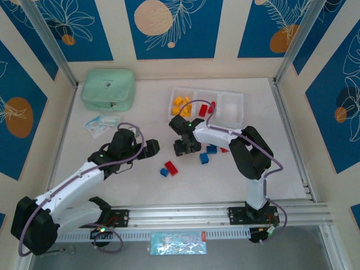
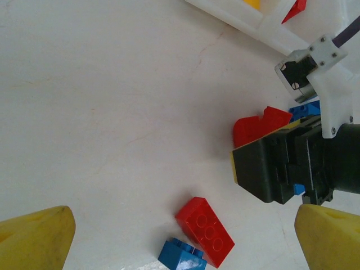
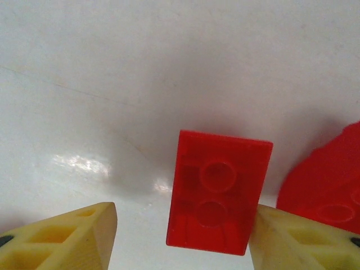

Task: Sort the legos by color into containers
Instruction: Pick up the lego from the center of the table.

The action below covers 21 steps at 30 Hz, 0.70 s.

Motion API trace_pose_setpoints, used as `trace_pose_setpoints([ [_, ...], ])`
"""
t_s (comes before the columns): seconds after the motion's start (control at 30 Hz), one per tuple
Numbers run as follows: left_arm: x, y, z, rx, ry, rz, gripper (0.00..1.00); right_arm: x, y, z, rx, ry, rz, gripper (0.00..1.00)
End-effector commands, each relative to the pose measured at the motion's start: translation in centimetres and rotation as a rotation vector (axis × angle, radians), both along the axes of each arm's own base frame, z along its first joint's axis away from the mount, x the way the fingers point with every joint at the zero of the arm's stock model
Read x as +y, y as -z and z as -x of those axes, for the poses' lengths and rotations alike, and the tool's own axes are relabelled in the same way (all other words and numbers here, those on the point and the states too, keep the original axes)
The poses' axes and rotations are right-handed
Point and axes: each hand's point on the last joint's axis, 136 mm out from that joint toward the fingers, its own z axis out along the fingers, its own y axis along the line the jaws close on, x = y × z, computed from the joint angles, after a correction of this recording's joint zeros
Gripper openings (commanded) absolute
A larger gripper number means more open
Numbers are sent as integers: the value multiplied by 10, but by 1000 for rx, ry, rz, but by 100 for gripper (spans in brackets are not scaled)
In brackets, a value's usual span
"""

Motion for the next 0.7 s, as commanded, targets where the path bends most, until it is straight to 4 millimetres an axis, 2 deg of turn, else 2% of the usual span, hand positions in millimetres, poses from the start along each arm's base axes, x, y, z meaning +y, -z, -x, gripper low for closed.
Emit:
trace_pose_setpoints([
  [0.0,4,2,5,3,-6,-17,100,-3,2,-8,-10,9,26,60],
  [0.2,5,1,4,-3,-10,-16,100,-1,3,-15,-22,7,29,48],
  [0.43,1,-2,3,-4,-1,-8,100,6,-5,-17,-31,-11,5,29],
  [0.53,0,-5,2,-6,3,-5,100,6,-16,-18,-38,-3,-35,24],
  [0.67,-4,-12,0,-17,12,11,100,3,-40,-23,-64,15,-103,22],
])
